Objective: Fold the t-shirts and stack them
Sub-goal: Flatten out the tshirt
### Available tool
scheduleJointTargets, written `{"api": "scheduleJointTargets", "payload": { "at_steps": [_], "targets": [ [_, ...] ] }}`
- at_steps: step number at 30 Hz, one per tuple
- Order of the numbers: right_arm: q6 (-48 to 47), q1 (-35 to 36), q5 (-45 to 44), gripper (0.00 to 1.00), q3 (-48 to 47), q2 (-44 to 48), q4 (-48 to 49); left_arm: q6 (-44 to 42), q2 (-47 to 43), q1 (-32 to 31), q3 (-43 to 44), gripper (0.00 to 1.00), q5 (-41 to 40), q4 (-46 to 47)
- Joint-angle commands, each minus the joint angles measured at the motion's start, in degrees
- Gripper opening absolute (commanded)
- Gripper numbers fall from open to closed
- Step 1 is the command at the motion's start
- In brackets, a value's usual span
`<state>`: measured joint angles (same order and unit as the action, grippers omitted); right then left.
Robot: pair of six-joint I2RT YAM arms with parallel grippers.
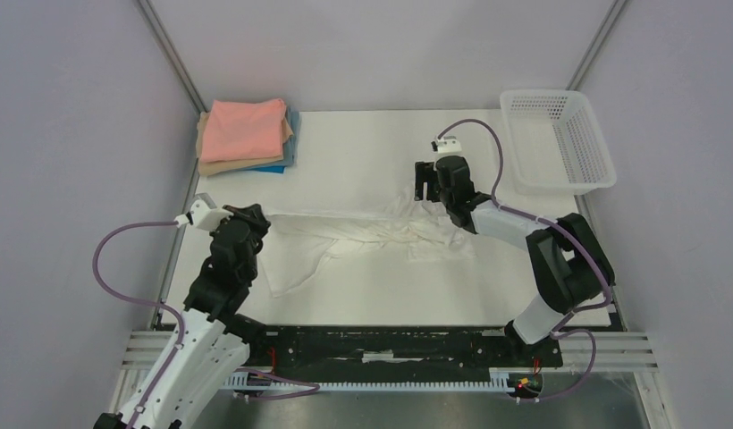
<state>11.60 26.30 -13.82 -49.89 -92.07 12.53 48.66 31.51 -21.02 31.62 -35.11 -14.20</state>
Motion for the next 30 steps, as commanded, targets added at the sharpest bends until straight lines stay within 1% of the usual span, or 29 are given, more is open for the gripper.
{"api": "scheduleJointTargets", "payload": {
  "at_steps": [1, 6, 15, 18, 21, 22, 24, 26, 30],
  "targets": [
    [1.4, 0.2, 0.3, 0.78, -5.0, -3.2, -1.5, -2.3, -1.1, 0.2, -0.5, 0.02, -4.8, -0.6],
    [1.1, 0.1, 1.9, 0.79, 0.3, -0.3, -2.5, -3.0, -1.4, 0.2, -1.0, 0.02, -5.8, -0.7],
    [3.4, 0.1, 3.7, 0.77, 11.3, 8.5, -4.7, -3.7, -1.0, 0.3, -1.0, 0.02, -7.3, -0.6],
    [4.2, 0.1, 0.4, 0.74, 15.0, 12.7, -5.0, -3.5, -1.2, 0.3, -1.0, 0.02, -7.9, -1.2],
    [5.3, 0.0, -5.8, 0.66, 17.7, 15.7, -6.1, -3.4, -2.2, 0.2, -1.0, 0.02, -9.1, -2.1],
    [5.7, -0.3, -7.6, 0.66, 18.1, 16.2, -6.9, -3.4, -2.6, 0.2, -1.0, 0.02, -9.6, -2.4],
    [6.7, -1.2, -8.7, 0.66, 18.8, 16.8, -8.9, -3.2, -3.6, 0.2, -1.0, 0.02, -10.9, -3.2],
    [7.6, -1.8, -8.0, 0.66, 20.0, 17.7, -9.9, -3.2, -4.3, 0.3, -1.2, 0.02, -11.5, -3.5],
    [8.6, -2.0, -8.4, 0.66, 23.1, 22.2, -10.9, -3.1, -4.5, 0.3, -1.4, 0.02, -11.3, -3.3]
  ]
}}
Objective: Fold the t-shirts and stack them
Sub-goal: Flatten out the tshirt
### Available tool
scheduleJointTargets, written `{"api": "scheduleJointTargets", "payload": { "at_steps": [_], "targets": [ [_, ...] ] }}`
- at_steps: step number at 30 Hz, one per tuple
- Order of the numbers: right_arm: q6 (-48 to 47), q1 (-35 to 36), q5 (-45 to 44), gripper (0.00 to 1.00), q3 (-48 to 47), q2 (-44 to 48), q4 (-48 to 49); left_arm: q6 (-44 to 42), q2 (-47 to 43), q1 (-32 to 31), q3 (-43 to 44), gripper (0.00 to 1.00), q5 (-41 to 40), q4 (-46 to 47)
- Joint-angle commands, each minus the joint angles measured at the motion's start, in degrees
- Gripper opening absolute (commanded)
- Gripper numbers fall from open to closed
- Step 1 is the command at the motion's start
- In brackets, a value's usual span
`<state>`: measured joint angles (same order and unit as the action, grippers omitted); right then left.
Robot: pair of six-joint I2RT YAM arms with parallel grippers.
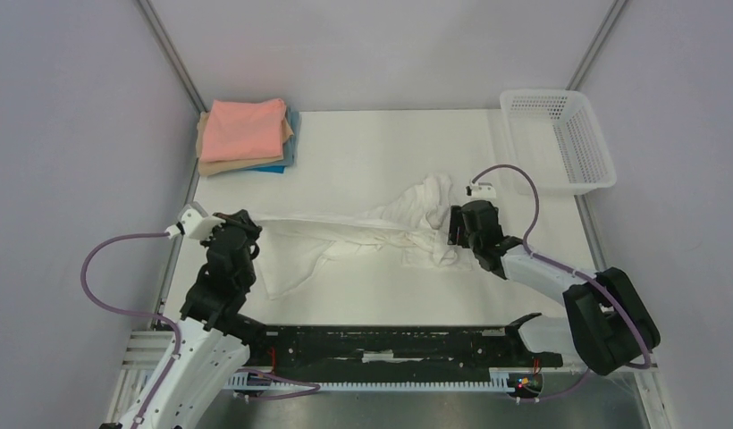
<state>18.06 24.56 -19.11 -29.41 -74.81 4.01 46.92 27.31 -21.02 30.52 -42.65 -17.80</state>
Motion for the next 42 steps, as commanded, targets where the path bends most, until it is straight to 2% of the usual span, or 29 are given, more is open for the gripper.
{"api": "scheduleJointTargets", "payload": {
  "at_steps": [1, 4, 9, 12, 14, 19, 26, 27, 29, 32, 35, 42],
  "targets": [
    [2.1, -0.2, -3.3, 0.66, 3.2, 6.3, -2.7, -1.5, -0.1, 0.2, -0.3, 0.02, -3.6, 0.3],
    [1.6, -0.2, -1.4, 0.66, 5.3, 11.6, -2.3, -1.6, 0.2, 0.3, -0.4, 0.02, -3.2, 0.5],
    [-0.5, -0.3, 12.0, 0.67, 8.9, 19.3, 3.7, -1.7, 0.2, 0.2, -0.6, 0.02, -2.5, 0.9],
    [-1.5, 0.0, 22.3, 0.67, 10.0, 19.3, 6.7, -2.0, 0.0, 0.3, -0.9, 0.02, -1.8, 1.5],
    [-1.6, 0.8, 24.4, 0.67, 10.0, 17.7, 7.3, -2.0, 0.2, 0.2, -0.9, 0.02, -1.6, 1.5],
    [-0.7, 2.2, 18.8, 0.65, 8.6, 13.5, 4.7, -2.1, 0.1, 0.2, -0.9, 0.02, -1.4, 1.5],
    [0.0, 2.5, 11.1, 0.59, 8.6, 12.8, -0.7, -2.0, 0.2, 0.2, -1.0, 0.02, -1.3, 1.7],
    [-0.1, 2.5, 10.6, 0.55, 8.9, 12.8, -0.8, -2.0, 0.2, 0.3, -0.9, 0.02, -1.2, 1.7],
    [0.0, 2.4, 10.5, 0.38, 9.5, 12.9, 0.0, -2.0, 0.3, 0.2, -0.9, 0.02, -1.2, 1.8],
    [-0.2, 2.5, 12.0, 0.26, 9.5, 13.0, 1.8, -2.0, 0.3, 0.2, -1.0, 0.02, -1.3, 1.7],
    [-0.6, 2.5, 10.8, 0.23, 8.9, 13.8, 2.0, -2.0, 0.3, 0.2, -0.8, 0.02, -1.6, 1.5],
    [-2.8, 2.4, -0.8, 0.09, 4.5, 19.9, -0.6, -1.6, 0.8, 0.3, 0.6, 0.02, -2.3, 0.7]
  ]
}}
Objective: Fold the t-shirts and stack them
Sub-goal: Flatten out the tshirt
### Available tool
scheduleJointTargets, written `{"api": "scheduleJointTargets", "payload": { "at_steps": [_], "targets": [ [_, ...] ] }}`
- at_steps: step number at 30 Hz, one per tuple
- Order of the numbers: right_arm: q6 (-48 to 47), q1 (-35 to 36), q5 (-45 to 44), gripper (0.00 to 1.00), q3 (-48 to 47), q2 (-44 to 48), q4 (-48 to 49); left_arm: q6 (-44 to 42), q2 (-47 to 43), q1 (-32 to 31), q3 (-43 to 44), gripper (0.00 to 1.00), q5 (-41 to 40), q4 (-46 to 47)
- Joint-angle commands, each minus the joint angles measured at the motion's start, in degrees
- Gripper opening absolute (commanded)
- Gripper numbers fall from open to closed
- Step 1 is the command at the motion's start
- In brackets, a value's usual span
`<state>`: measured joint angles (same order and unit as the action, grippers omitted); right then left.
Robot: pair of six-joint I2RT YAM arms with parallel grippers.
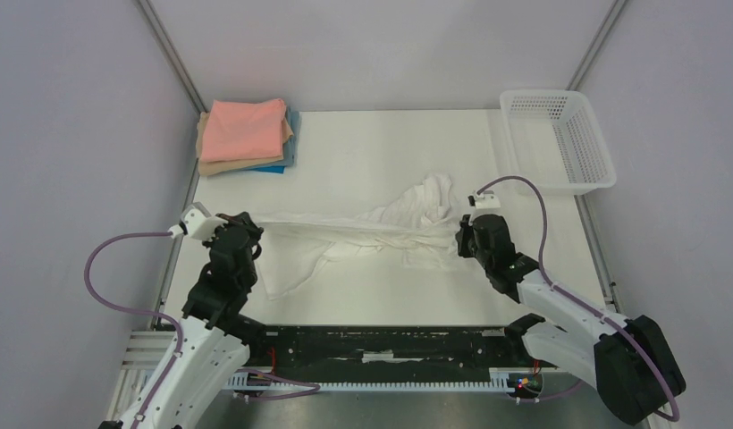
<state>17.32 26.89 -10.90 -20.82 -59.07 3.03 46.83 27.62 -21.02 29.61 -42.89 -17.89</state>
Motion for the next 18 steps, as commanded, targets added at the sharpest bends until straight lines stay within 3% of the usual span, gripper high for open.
{"api": "scheduleJointTargets", "payload": {
  "at_steps": [1, 2, 11, 18],
  "targets": [
    [-2.9, 0.1, -10.7, 0.06, -4.5, 5.0, 0.8, -1.3, 0.6, 0.2, 1.9, 0.02, -2.2, 0.8],
    [-3.5, 0.0, -12.3, 0.01, -5.0, 5.8, 1.1, -1.4, 0.7, 0.2, 2.0, 0.02, -2.3, 1.1],
    [-14.7, 0.1, -13.9, 0.0, -18.4, 12.5, 3.8, -5.9, 5.4, 0.2, 12.5, 0.02, 1.1, 5.4],
    [-23.7, 0.1, -2.3, 0.0, -34.5, 17.2, 2.3, -10.0, 5.8, 0.2, 28.9, 0.02, 8.7, 1.4]
  ]
}}
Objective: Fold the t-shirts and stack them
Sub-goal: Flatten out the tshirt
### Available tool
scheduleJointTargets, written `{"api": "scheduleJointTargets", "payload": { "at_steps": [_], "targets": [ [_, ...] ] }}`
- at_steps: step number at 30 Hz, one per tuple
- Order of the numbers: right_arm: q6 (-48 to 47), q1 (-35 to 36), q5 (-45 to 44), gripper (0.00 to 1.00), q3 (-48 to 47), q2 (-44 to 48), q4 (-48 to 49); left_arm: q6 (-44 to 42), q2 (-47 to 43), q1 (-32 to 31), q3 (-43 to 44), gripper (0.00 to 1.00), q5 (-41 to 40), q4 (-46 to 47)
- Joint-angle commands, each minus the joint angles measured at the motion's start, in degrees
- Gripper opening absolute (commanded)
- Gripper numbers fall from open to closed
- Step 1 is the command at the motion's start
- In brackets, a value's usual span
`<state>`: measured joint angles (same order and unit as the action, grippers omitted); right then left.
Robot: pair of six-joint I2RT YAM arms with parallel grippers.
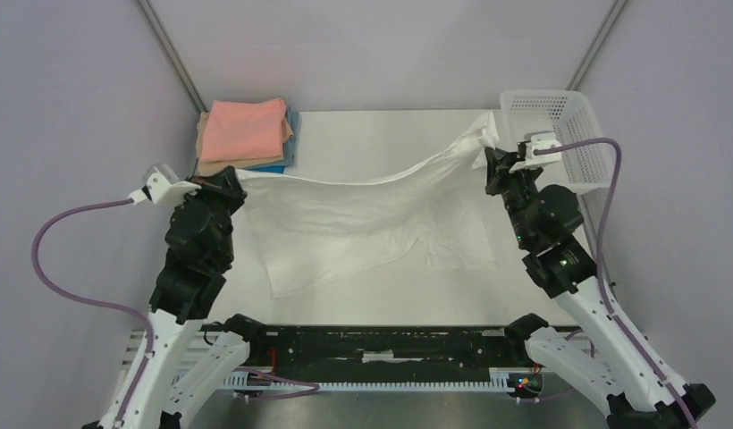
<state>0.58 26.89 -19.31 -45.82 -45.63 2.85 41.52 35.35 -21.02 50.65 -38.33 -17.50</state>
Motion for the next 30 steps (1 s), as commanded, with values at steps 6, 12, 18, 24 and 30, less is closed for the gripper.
{"api": "scheduleJointTargets", "payload": {
  "at_steps": [6, 12, 18, 24, 30],
  "targets": [
    [-9.0, 0.1, 14.2, 0.0, -24.8, 7.7, -3.9, -6.5, -7.0, 0.2, 17.7, 0.02, 11.9, -0.1],
    [-9.6, 0.1, 19.1, 0.0, -41.2, 6.2, -8.8, -7.3, -8.4, 0.3, 28.0, 0.02, 18.0, -1.3],
    [-10.8, 0.1, 21.7, 0.0, -50.7, 3.1, -11.5, -9.0, -6.4, 0.3, 34.9, 0.02, 19.1, -2.2],
    [-13.8, 0.1, 15.2, 0.0, -46.7, -0.2, -7.7, -11.4, 0.3, 0.2, 35.6, 0.02, 13.1, -1.4],
    [-17.7, 0.1, 3.6, 0.01, -32.1, -6.2, 2.2, -14.1, 13.0, 0.2, 28.1, 0.02, -2.7, 2.7]
  ]
}}
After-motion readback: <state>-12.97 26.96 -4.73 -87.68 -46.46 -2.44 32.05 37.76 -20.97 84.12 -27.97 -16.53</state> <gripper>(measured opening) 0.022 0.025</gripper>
